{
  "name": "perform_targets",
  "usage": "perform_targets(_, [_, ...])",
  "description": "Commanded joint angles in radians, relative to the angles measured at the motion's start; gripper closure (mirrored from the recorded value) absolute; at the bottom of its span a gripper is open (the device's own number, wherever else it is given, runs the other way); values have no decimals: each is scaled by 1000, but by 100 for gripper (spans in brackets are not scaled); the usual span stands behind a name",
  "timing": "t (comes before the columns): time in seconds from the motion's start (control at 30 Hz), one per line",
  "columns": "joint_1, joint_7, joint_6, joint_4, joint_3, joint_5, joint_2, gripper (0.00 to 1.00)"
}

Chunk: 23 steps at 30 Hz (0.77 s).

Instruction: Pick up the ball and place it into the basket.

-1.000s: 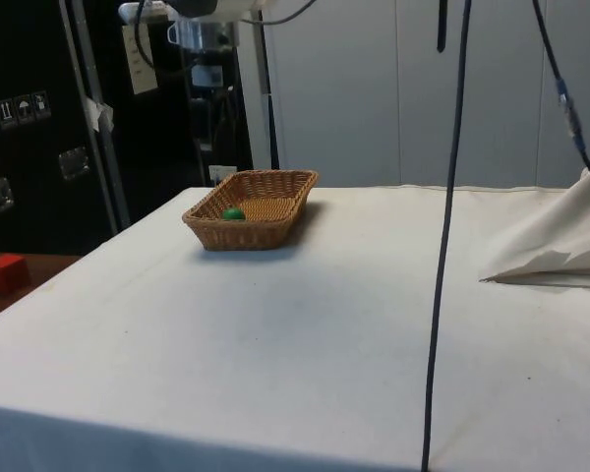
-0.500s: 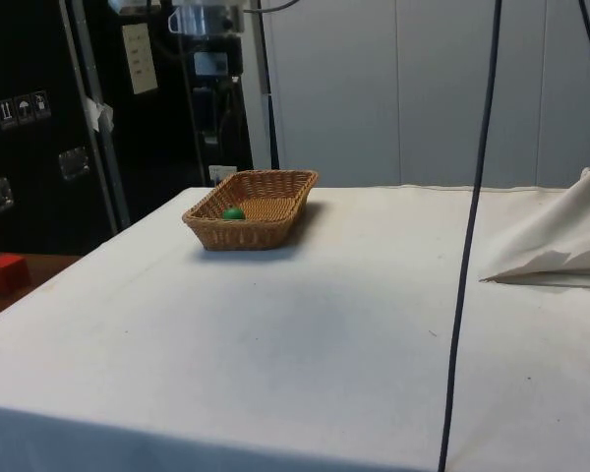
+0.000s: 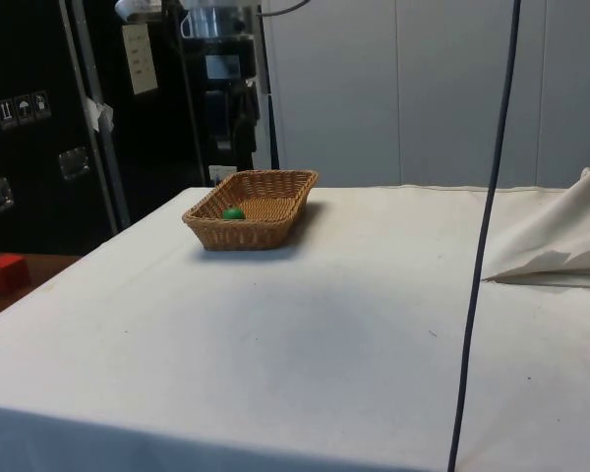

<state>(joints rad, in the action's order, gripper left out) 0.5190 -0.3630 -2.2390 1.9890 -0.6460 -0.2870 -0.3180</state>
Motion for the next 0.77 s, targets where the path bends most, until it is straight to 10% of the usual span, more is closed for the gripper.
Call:
perform_targets(0.0, [8,19,-8,14,-4,10,9,0])
perform_targets(0.73, [0,117,-2,61,12,0,30,0])
